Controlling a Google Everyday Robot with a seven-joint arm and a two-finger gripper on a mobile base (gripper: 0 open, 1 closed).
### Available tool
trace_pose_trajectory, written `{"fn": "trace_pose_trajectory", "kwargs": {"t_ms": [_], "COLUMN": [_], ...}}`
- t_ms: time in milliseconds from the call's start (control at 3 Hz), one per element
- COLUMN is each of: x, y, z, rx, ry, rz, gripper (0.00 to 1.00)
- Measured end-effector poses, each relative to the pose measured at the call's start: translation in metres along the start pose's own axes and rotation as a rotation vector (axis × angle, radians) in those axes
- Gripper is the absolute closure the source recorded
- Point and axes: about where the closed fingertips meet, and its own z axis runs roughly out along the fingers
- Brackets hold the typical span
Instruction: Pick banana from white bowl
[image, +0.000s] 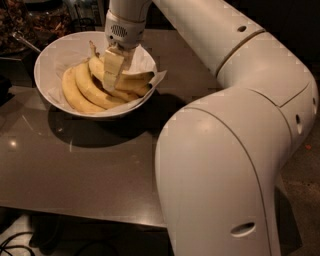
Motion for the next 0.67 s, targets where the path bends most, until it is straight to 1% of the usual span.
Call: {"fn": "trace_pose_trajectory", "kwargs": {"t_ms": [333, 667], "x": [0.0008, 0.0029], "y": [0.0008, -0.0002], "z": [0.0032, 0.0039], "rx": [0.005, 0.011], "ry": [0.02, 0.031], "rz": [-0.015, -0.022], "gripper": [0.5, 0.73]}}
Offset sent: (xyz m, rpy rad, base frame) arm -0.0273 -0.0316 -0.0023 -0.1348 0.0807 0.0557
